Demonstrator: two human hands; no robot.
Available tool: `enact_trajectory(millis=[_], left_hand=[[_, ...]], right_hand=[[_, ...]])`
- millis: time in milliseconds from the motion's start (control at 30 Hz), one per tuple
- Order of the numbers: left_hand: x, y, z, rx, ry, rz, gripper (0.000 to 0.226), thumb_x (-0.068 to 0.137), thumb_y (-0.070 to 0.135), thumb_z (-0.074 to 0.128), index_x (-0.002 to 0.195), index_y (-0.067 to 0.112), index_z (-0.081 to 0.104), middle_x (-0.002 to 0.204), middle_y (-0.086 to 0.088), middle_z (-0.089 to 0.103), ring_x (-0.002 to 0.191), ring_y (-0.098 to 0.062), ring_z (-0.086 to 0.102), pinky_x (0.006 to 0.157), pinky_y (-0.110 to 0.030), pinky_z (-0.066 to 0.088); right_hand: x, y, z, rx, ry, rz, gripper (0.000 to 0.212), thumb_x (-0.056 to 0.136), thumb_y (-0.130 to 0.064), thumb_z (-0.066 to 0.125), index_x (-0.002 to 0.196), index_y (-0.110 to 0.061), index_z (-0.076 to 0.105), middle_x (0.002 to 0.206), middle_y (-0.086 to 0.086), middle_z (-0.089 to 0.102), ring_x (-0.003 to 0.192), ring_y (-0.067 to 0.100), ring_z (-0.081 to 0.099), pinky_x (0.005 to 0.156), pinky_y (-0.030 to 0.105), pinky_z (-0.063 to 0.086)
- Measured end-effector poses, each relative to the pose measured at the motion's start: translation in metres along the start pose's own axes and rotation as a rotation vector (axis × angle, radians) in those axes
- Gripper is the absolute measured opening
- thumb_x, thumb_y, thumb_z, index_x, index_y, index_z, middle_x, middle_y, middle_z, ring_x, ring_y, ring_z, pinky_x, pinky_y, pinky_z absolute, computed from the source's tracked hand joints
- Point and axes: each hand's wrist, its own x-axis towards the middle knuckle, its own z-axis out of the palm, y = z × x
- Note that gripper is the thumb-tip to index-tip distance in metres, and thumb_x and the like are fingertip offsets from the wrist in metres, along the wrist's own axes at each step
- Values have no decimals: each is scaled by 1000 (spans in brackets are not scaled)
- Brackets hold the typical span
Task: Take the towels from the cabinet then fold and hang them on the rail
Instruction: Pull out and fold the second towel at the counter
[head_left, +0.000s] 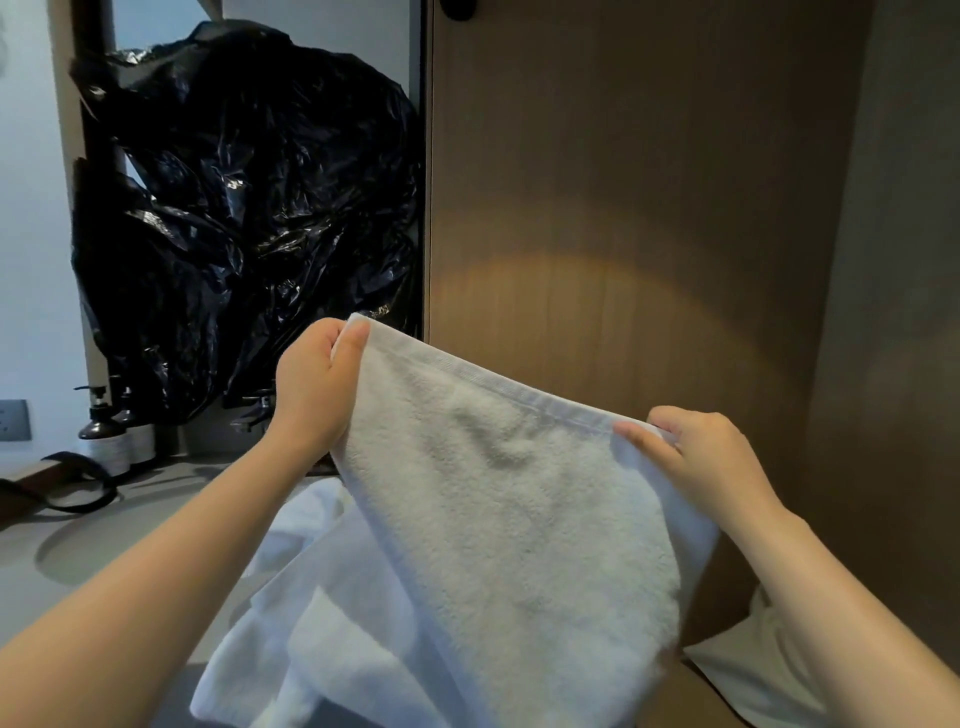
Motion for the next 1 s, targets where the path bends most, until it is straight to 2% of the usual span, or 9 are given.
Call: enact_trajectory(millis=[133, 233, 400, 500, 600, 700, 800, 900, 1000], left_hand=[[7, 22, -15, 7, 47, 97, 43, 102, 35, 42, 86, -1, 57, 78, -9, 56, 70, -15, 48, 63, -27, 39], [12, 37, -26, -4, 84, 142, 43, 101, 37, 43, 87, -1, 58, 81, -14, 60, 69, -13, 48, 61, -22, 38], [17, 49, -38, -20, 72, 132, 46, 100, 40, 45, 82, 0, 58, 73, -3, 56, 63, -8, 46, 59, -20, 39], [16, 47, -39, -51, 50, 82, 43, 99, 40, 48, 84, 1, 61, 77, -4, 60, 65, -8, 49, 61, -22, 40], [14, 46, -35, -98, -10, 51, 44, 97, 41, 51, 82, 1, 63, 74, -4, 59, 64, -8, 49, 63, -27, 41], [9, 52, -20, -72, -105, 85, 40, 94, 39, 57, 76, 4, 65, 72, -14, 61, 64, -10, 50, 63, -36, 45], [1, 57, 2, -38, -275, 142, 29, 91, 37, 64, 75, 14, 73, 74, -8, 69, 62, -2, 54, 61, -26, 46], [-2, 58, 16, -94, -401, 123, 23, 85, 39, 70, 76, 20, 77, 71, -2, 71, 62, -1, 56, 59, -19, 45], [1, 55, 19, -152, -434, 77, 22, 82, 42, 73, 75, 22, 78, 70, 1, 72, 62, -2, 59, 59, -18, 45]], right_hand=[[7, -9, -21, 18, 96, -23, 58, 86, -71, 41, 55, -21, 43, 49, -4, 47, 44, 16, 47, 45, 30, 38], [11, -14, -35, -18, 154, -48, 60, 87, -71, 41, 57, -20, 46, 50, -3, 48, 45, 17, 49, 45, 34, 44], [21, -23, -48, -94, 194, -76, 57, 88, -69, 41, 61, -19, 48, 52, -4, 50, 47, 15, 51, 48, 37, 49], [28, -28, -48, -175, 166, -24, 53, 89, -68, 41, 63, -22, 50, 56, -7, 53, 53, 13, 53, 54, 36, 52], [31, -37, -37, -205, 12, 60, 39, 92, -59, 51, 75, -25, 60, 71, -11, 61, 73, 15, 60, 64, 33, 49], [27, -56, -20, 122, -81, 78, 18, 91, -44, 64, 93, -27, 71, 88, -12, 69, 87, 9, 64, 74, 25, 50], [28, -88, -6, 522, -82, 60, 22, 94, -35, 62, 112, -26, 70, 102, -21, 67, 96, -7, 62, 76, 4, 44], [34, -117, 1, 807, -135, 72, 20, 97, -30, 58, 113, -26, 70, 109, -13, 70, 103, -1, 65, 88, 19, 51], [39, -132, 3, 949, -162, 95, 18, 96, -25, 60, 106, -17, 74, 101, 1, 75, 97, 15, 70, 86, 30, 56]])
